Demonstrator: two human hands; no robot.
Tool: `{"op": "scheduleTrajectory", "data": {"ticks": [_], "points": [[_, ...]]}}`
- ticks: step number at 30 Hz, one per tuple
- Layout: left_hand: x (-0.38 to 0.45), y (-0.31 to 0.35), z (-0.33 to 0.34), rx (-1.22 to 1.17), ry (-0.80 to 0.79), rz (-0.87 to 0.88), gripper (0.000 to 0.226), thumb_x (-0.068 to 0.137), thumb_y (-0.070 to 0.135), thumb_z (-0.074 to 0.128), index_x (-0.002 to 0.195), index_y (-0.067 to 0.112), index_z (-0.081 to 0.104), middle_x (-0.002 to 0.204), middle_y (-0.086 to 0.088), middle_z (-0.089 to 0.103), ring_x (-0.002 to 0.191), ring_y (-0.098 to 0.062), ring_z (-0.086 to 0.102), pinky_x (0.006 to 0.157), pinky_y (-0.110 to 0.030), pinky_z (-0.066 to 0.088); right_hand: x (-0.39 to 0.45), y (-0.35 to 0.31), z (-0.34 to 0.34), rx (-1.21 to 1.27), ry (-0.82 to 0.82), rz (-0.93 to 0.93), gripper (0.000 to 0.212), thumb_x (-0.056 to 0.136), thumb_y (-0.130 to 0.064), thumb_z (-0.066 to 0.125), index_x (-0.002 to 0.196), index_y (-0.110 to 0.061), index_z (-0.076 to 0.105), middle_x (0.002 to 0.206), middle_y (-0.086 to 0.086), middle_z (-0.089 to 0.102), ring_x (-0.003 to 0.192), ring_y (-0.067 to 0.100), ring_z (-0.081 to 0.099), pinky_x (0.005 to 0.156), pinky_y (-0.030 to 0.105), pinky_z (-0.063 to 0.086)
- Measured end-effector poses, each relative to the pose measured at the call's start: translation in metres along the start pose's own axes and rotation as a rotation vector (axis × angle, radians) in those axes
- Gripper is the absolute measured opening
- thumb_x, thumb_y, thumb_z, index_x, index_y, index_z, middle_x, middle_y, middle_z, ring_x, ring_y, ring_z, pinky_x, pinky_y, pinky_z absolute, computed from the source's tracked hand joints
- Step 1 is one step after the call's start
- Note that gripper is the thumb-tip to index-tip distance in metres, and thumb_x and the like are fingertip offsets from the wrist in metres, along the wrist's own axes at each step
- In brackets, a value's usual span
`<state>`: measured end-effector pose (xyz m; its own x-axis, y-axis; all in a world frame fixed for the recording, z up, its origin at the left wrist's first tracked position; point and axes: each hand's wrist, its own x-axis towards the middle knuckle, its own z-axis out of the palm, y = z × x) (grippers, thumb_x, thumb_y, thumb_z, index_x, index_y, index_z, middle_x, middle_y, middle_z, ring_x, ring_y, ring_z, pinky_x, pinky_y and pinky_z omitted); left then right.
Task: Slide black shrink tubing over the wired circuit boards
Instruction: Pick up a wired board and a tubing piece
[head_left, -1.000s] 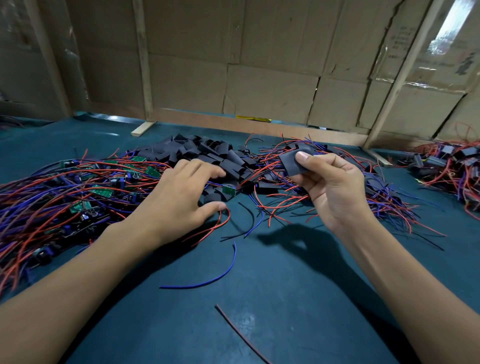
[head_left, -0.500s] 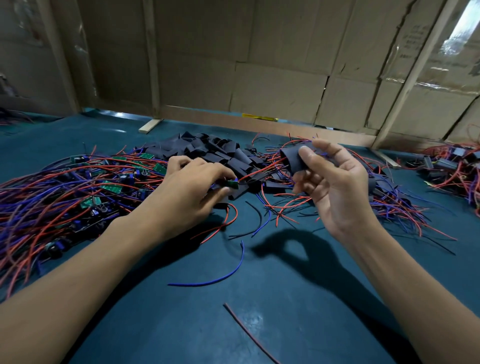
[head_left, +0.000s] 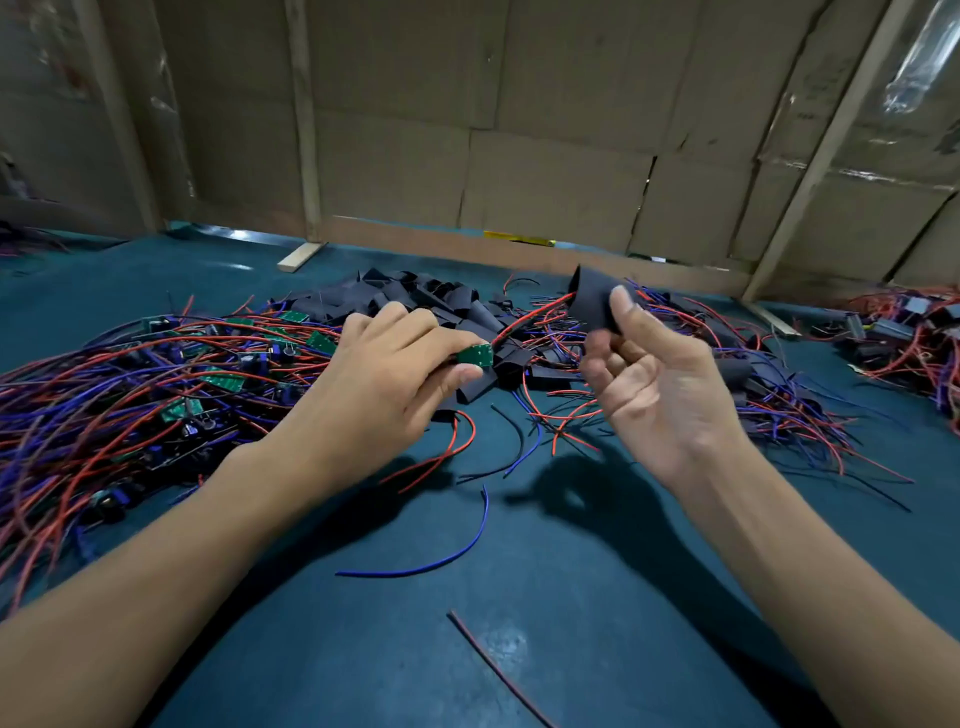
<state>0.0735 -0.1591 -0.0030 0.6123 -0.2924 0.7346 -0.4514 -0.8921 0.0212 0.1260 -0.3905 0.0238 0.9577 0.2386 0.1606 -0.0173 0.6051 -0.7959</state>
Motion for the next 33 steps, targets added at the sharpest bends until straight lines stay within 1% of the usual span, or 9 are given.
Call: {"op": "scheduleTrajectory", "data": {"ticks": [4,7,10,18,24,26,28,30,33], "points": [[0.001,0.004,0.003,-0.03,-0.002,0.017,0.037,0.102,0.038,0.046,0.114,0.012,0.068,0.089,0.001,0.058,0.085,-0.024,0.048,0.074,-0.036,0.033,-0.004,-0.001,0.003,0.171,-0.107,0.086,0.01,0.075,-0.014,0.079,0.079,-0.012,0.069,0.068,-0.002,0.055,0.061,0.008,0.057,0.053,0.019,0.048],[0.001,0.007,0.003,-0.088,-0.011,0.077,0.037,0.103,0.037,0.046,0.117,0.012,0.068,0.088,0.001,0.058,0.083,-0.022,0.048,0.074,-0.037,0.036,-0.008,-0.002,0.006,0.148,-0.268,0.123,0.026,0.077,-0.017,0.077,0.103,-0.012,0.075,0.065,-0.005,0.043,0.054,0.005,0.043,0.052,0.019,0.045],[0.003,0.012,0.003,-0.126,-0.008,0.135,0.038,0.102,0.035,0.046,0.117,0.009,0.069,0.085,-0.001,0.058,0.081,-0.022,0.047,0.074,-0.037,0.036,-0.009,-0.003,0.006,0.114,-0.373,0.124,0.04,0.066,-0.021,0.09,0.101,-0.012,0.076,0.06,-0.006,0.04,0.048,0.004,0.041,0.047,0.019,0.044],[0.003,0.018,-0.001,-0.216,0.037,0.152,0.05,0.107,0.038,0.034,0.114,0.003,0.069,0.084,0.001,0.05,0.08,-0.018,0.039,0.071,-0.038,0.036,-0.012,0.009,0.008,-0.34,-0.329,-0.002,0.056,0.058,-0.043,0.094,0.094,-0.005,0.077,0.047,-0.003,0.039,0.038,0.01,0.035,0.04,0.022,0.039],[0.002,0.022,-0.002,-0.264,0.091,0.165,0.047,0.106,0.034,0.039,0.1,-0.002,0.069,0.08,-0.006,0.054,0.074,-0.025,0.044,0.068,-0.046,0.044,-0.019,0.024,0.016,-0.282,-0.353,0.126,0.049,0.066,-0.045,0.088,0.096,-0.006,0.08,0.054,-0.002,0.036,0.038,0.008,0.035,0.039,0.021,0.037],[0.002,0.023,-0.004,-0.284,0.129,0.149,0.045,0.105,0.031,0.042,0.095,-0.003,0.07,0.081,0.002,0.052,0.071,-0.026,0.045,0.069,-0.04,0.043,-0.021,0.027,0.019,-0.268,-0.359,0.169,0.036,0.074,-0.047,0.082,0.082,-0.012,0.08,0.054,-0.005,0.037,0.038,0.006,0.035,0.039,0.02,0.036],[0.003,0.024,-0.005,-0.313,0.146,0.139,0.041,0.103,0.028,0.046,0.093,-0.003,0.07,0.088,0.009,0.048,0.07,-0.028,0.049,0.071,-0.038,0.045,-0.023,0.027,0.021,-0.222,-0.347,0.23,0.04,0.069,-0.055,0.084,0.062,-0.019,0.067,0.054,-0.007,0.038,0.038,0.005,0.035,0.039,0.02,0.036],[0.003,0.023,-0.006,-0.324,0.142,0.137,0.041,0.102,0.027,0.046,0.089,-0.004,0.07,0.084,0.005,0.054,0.07,-0.03,0.052,0.07,-0.044,0.048,-0.023,0.027,0.023,-0.16,-0.309,0.305,0.054,0.059,-0.062,0.087,0.06,-0.021,0.052,0.055,-0.005,0.038,0.038,0.006,0.036,0.038,0.021,0.036],[0.004,0.021,-0.007,-0.284,0.128,0.139,0.054,0.105,0.035,0.04,0.079,-0.004,0.068,0.072,-0.01,0.057,0.067,-0.028,0.048,0.066,-0.045,0.047,-0.024,0.026,0.026,-0.23,-0.298,0.352,0.054,0.06,-0.071,0.077,0.054,-0.022,0.055,0.055,-0.005,0.039,0.039,0.007,0.036,0.038,0.021,0.036]]}}
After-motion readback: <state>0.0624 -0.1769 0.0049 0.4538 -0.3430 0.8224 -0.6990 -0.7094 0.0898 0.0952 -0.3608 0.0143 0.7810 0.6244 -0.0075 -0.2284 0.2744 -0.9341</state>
